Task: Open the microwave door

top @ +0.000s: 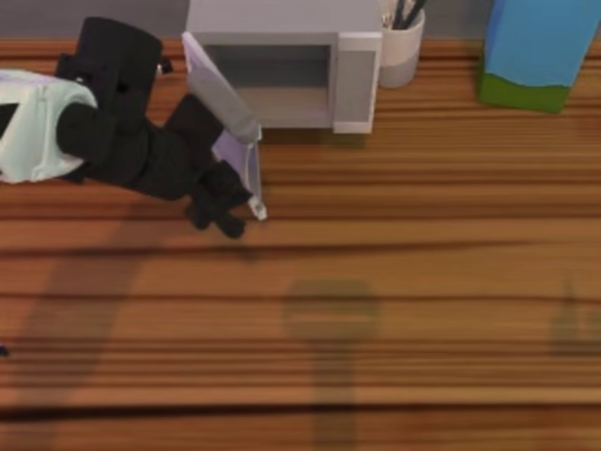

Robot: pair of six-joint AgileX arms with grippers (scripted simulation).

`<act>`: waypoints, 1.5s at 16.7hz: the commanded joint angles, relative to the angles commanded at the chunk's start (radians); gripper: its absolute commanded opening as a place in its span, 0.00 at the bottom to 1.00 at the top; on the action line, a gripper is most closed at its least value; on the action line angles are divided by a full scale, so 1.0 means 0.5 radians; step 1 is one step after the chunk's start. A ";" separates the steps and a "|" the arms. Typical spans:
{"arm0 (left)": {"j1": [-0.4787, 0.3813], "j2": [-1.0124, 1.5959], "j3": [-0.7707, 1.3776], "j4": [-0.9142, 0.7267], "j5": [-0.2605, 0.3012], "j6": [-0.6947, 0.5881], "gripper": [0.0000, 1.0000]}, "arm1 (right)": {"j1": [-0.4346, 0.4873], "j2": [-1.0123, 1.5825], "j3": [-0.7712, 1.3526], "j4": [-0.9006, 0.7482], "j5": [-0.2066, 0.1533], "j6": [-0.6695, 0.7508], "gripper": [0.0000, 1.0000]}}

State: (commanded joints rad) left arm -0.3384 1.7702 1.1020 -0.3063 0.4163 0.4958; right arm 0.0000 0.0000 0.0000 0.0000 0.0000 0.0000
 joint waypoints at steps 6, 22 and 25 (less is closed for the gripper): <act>0.000 0.000 0.000 0.000 0.000 0.000 0.00 | 0.000 0.000 0.000 0.000 0.000 0.000 1.00; 0.008 0.005 -0.005 -0.027 0.033 0.038 0.00 | 0.000 0.000 0.000 0.000 0.000 0.000 1.00; 0.040 0.001 0.011 -0.054 0.071 0.109 0.00 | 0.000 0.000 0.000 0.000 0.000 0.000 1.00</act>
State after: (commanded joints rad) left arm -0.3185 1.7707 1.1075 -0.3335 0.4518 0.5501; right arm 0.0000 0.0000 0.0000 0.0000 0.0000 0.0000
